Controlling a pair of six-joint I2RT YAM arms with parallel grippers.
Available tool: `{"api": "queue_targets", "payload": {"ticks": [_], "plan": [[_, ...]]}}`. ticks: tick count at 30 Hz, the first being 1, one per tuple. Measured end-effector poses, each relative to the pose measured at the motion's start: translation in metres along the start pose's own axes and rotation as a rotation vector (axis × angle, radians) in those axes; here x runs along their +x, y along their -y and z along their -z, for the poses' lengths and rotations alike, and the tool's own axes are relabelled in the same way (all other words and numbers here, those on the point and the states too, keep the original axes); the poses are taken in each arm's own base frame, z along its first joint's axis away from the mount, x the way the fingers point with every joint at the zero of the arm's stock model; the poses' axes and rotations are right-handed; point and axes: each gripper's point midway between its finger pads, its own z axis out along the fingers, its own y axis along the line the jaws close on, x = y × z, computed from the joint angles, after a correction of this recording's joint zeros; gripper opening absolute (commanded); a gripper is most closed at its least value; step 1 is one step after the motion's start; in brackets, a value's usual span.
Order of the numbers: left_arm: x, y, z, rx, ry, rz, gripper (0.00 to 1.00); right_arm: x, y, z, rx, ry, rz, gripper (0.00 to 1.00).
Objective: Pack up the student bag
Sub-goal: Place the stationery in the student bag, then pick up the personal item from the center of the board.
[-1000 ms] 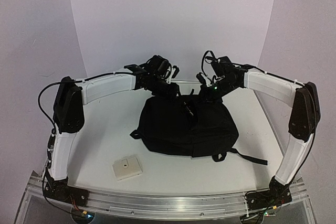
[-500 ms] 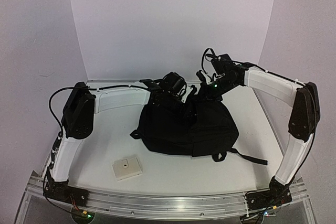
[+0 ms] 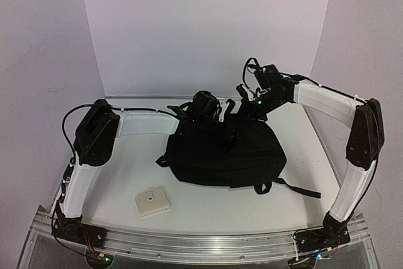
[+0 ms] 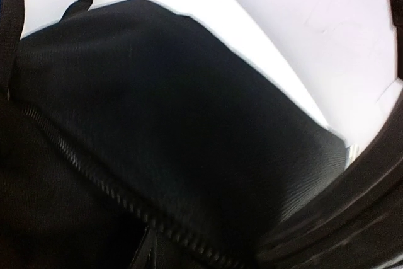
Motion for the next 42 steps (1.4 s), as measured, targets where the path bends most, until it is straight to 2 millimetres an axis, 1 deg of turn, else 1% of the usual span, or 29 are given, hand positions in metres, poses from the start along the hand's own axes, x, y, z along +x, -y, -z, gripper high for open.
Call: {"api": "queue_targets", "payload": {"ticks": [3, 6, 8, 10, 12, 14, 17, 18, 20, 21, 24, 27, 29, 31, 33, 36, 38, 42], "plan": [[-0.004, 0.000, -0.002, 0.023, 0.013, 0.013, 0.50, 0.000, 0.000, 0.001, -0.009, -0.001, -0.006, 0.00], [-0.002, -0.002, -0.001, 0.034, 0.015, 0.020, 0.66, 0.000, -0.001, 0.001, -0.016, -0.003, -0.008, 0.00], [0.003, -0.004, 0.006, 0.032, 0.020, 0.002, 0.73, 0.000, -0.001, 0.001, -0.019, -0.004, -0.008, 0.00], [0.010, -0.004, 0.025, 0.003, 0.004, -0.008, 0.80, 0.001, -0.001, 0.000, -0.021, -0.005, -0.007, 0.00], [0.014, -0.001, 0.051, -0.038, -0.021, -0.023, 0.85, 0.002, 0.000, -0.001, -0.020, -0.007, -0.007, 0.00], [0.013, 0.005, 0.080, -0.081, -0.033, -0.038, 0.96, 0.003, 0.000, -0.001, -0.020, -0.007, -0.003, 0.00], [0.007, 0.015, 0.122, -0.130, -0.034, -0.061, 0.99, 0.004, 0.001, -0.003, -0.019, -0.009, 0.005, 0.00], [0.008, 0.016, 0.135, -0.149, -0.039, -0.066, 1.00, 0.005, 0.002, -0.003, -0.018, -0.010, 0.007, 0.00], [0.024, 0.012, 0.156, -0.193, -0.086, -0.055, 1.00, 0.005, 0.002, -0.002, -0.017, -0.007, 0.013, 0.00], [0.034, 0.008, 0.162, -0.215, -0.112, -0.047, 1.00, 0.005, 0.002, -0.001, -0.016, -0.005, 0.017, 0.00], [0.090, -0.018, 0.177, -0.312, -0.273, 0.003, 1.00, 0.005, 0.001, 0.001, -0.014, 0.002, 0.026, 0.00], [0.160, -0.045, 0.193, -0.432, -0.480, 0.065, 1.00, 0.006, 0.001, 0.003, -0.013, 0.004, 0.035, 0.00], [0.195, -0.057, 0.208, -0.501, -0.590, 0.091, 1.00, 0.007, 0.001, 0.003, -0.012, 0.003, 0.037, 0.00], [0.221, -0.066, 0.221, -0.558, -0.669, 0.101, 1.00, 0.007, 0.001, 0.003, -0.011, 0.003, 0.039, 0.00], [0.237, -0.071, 0.230, -0.591, -0.720, 0.102, 1.00, 0.007, 0.001, 0.003, -0.011, 0.003, 0.041, 0.00], [0.253, -0.078, 0.237, -0.613, -0.764, 0.098, 0.99, 0.007, 0.001, 0.003, -0.012, 0.003, 0.041, 0.00], [0.258, -0.080, 0.240, -0.616, -0.782, 0.094, 0.96, 0.007, 0.001, 0.003, -0.012, 0.003, 0.041, 0.00], [0.260, -0.082, 0.234, -0.609, -0.806, 0.078, 0.89, 0.007, 0.001, 0.003, -0.012, 0.003, 0.041, 0.00]]}}
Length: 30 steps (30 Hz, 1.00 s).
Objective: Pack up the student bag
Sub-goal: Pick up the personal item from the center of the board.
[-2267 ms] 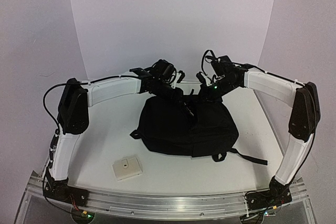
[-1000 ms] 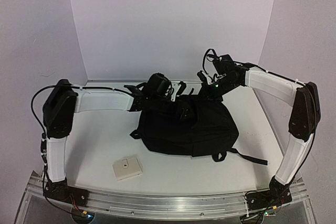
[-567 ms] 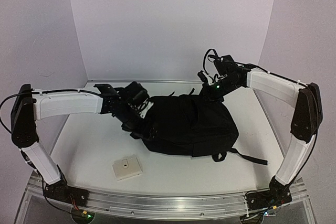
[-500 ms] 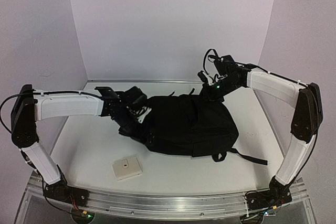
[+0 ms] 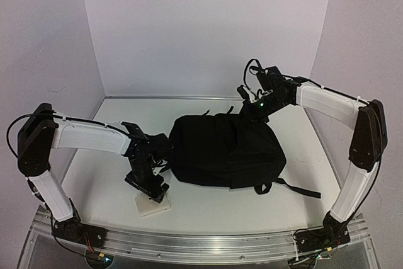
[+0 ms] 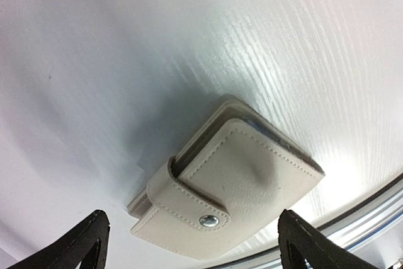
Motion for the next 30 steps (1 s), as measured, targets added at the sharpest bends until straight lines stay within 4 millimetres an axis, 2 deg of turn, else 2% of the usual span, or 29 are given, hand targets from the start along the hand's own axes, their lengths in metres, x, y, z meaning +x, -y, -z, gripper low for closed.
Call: {"api": "queue_targets", "payload": {"ticks": [7, 18, 25, 30], "plan": [[0.000, 0.010, -0.021, 0.071, -0.071, -0.012, 0.81, 0.000, 0.000, 0.000, 0.000, 0.000, 0.004, 0.00], [-0.025, 0.029, -0.023, 0.188, -0.050, 0.047, 0.47, 0.000, 0.000, 0.000, 0.001, 0.000, 0.007, 0.00], [-0.038, 0.037, -0.021, 0.229, -0.002, 0.095, 0.32, 0.000, 0.000, 0.000, 0.001, 0.000, 0.007, 0.00], [-0.043, 0.039, -0.019, 0.246, 0.042, 0.110, 0.27, 0.000, 0.000, 0.000, 0.002, 0.001, 0.007, 0.00]]}}
